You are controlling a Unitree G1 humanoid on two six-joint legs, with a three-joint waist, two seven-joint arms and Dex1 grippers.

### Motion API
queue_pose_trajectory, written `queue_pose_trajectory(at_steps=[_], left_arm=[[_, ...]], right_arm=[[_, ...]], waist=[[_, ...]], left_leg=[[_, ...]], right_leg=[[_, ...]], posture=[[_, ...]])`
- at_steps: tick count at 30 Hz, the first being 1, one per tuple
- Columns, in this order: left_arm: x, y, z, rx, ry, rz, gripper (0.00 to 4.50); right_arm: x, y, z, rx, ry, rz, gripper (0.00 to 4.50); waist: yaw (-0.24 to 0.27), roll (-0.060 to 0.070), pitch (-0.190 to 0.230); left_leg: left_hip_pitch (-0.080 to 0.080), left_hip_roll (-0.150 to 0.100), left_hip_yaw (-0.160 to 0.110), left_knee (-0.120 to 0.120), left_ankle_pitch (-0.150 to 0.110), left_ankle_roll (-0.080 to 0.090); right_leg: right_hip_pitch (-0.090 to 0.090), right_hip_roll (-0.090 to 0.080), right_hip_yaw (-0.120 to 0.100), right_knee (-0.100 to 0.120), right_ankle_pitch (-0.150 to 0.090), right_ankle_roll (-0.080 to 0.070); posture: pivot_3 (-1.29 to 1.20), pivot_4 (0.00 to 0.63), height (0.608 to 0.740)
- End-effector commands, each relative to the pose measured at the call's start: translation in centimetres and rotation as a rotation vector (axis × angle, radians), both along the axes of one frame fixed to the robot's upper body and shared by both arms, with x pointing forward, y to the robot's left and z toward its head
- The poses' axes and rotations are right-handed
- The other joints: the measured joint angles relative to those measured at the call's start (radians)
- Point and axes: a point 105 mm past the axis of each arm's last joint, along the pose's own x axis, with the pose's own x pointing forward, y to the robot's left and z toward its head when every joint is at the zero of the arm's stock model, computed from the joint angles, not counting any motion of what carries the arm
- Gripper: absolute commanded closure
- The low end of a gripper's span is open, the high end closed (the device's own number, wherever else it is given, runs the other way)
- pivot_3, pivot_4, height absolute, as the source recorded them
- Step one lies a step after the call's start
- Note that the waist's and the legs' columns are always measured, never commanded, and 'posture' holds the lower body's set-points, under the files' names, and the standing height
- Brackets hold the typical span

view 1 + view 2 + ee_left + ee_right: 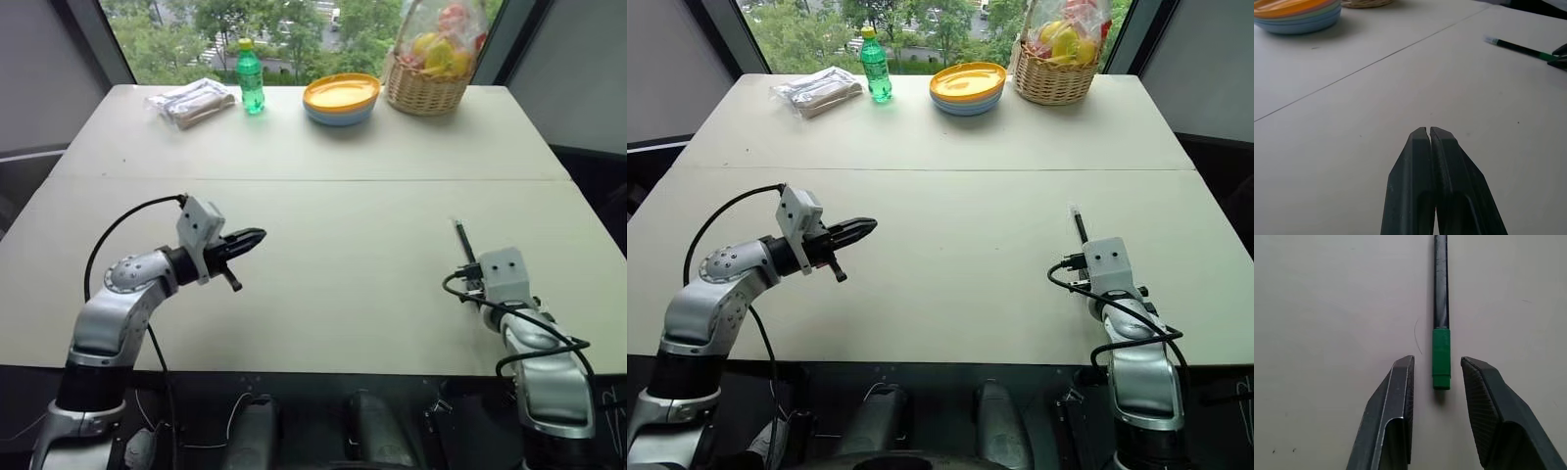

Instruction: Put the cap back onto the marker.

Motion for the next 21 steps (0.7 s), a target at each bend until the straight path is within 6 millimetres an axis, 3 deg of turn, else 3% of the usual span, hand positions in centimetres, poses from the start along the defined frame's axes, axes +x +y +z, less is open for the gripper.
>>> queue_pose_trajectory(at_steps=[1, 6, 13, 17, 21], left_arm=[[-0.1, -0.5, 1.2, -0.001, -0.032, -0.046, 4.45], [0.1, -1.1, 1.4, 0.017, -0.024, -0.097, 4.45], [1.1, -1.7, 2.1, 0.057, -0.007, -0.182, 4.45], [2.3, -2.8, 3.5, 0.046, -0.016, -0.235, 4.45], [2.7, -3.8, 4.1, 0.053, -0.027, -0.291, 4.45]], right_arm=[[0.2, 0.4, 1.5, -0.031, -0.040, 0.048, 1.94], [0.2, 0.1, 3.1, -0.060, -0.057, 0.094, 0.20], [0.5, -0.1, 7.3, -0.094, 0.013, 0.315, 0.20], [0.8, 1.0, 10.6, -0.137, 0.020, 0.453, 0.20], [0.4, 2.1, 11.9, -0.190, 0.062, 0.533, 0.20]], waist=[[-0.001, 0.000, 0.000], [-0.001, 0.000, 0.000], [0.000, 0.000, 0.000], [0.000, -0.001, 0.001], [0.001, -0.001, 0.001]], left_leg=[[0.000, 0.000, 0.000, 0.000, 0.000, 0.000], [0.000, 0.000, 0.000, 0.000, 0.000, 0.000], [0.000, 0.000, 0.000, 0.000, 0.000, 0.000], [-0.001, 0.000, 0.000, 0.000, 0.000, 0.000], [-0.001, 0.000, 0.000, 0.000, 0.000, 0.000]], right_leg=[[0.000, 0.000, 0.000, 0.000, 0.000, 0.000], [0.000, 0.000, 0.000, 0.000, 0.000, 0.000], [0.000, 0.000, 0.000, -0.001, 0.000, 0.000], [0.000, 0.000, 0.000, -0.002, 0.000, 0.000], [0.000, 0.000, -0.001, -0.002, 0.000, 0.001]], posture=[[0.00, 0.150, 0.740], [0.00, 0.150, 0.740], [0.00, 0.150, 0.740], [0.00, 0.150, 0.740], [0.00, 0.150, 0.740]])
